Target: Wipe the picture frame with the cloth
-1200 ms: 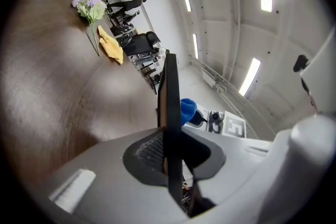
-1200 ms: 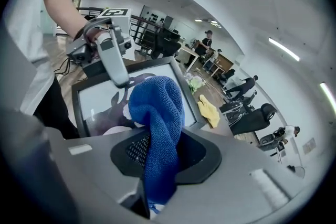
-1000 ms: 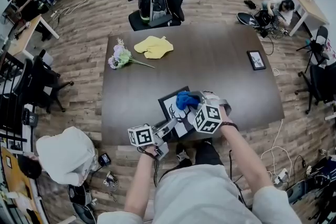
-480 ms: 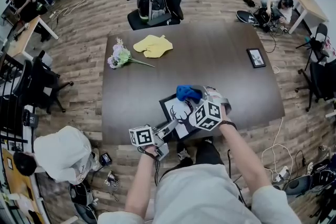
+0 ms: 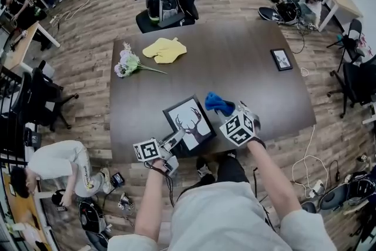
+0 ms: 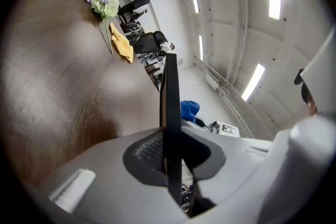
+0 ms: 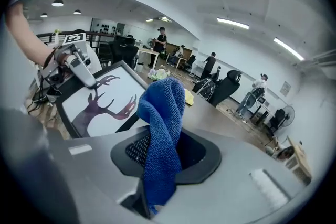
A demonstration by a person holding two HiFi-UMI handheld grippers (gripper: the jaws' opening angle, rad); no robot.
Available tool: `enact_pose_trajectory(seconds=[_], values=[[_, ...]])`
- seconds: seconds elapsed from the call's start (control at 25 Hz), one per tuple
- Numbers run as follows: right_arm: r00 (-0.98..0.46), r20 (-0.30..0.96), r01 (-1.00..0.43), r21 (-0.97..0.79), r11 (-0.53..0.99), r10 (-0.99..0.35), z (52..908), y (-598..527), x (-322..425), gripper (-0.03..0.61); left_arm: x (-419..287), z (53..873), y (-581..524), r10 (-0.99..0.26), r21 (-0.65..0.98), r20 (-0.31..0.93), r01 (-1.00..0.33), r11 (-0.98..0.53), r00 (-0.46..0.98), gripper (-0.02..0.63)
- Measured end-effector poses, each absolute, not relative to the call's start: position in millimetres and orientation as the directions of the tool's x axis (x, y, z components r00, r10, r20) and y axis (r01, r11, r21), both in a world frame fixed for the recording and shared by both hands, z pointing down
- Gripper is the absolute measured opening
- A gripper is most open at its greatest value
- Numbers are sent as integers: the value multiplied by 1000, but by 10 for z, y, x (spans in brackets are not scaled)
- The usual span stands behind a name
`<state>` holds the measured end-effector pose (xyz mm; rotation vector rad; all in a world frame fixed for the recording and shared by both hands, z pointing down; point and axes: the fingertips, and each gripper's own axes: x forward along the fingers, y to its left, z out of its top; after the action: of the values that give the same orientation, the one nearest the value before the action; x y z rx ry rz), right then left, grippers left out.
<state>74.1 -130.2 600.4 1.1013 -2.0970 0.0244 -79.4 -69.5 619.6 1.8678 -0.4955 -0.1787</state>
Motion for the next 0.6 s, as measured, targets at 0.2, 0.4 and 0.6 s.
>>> enact_pose_trajectory(seconds=[0.2, 0.4, 0.6], values=[[-466, 605, -808, 8, 590, -646, 6206, -953, 692, 92, -767, 6350, -658, -389, 906, 195, -317, -280, 901, 100], [-534, 589, -831, -235, 504, -606, 6329, -654, 815, 92, -786, 6507, -596, -374, 902, 232, -343, -264, 898, 100], [-533, 568, -841, -270, 469, -627, 6294, -513, 796, 92, -786, 6668, -575, -378, 919, 224, -324, -225, 898, 100]])
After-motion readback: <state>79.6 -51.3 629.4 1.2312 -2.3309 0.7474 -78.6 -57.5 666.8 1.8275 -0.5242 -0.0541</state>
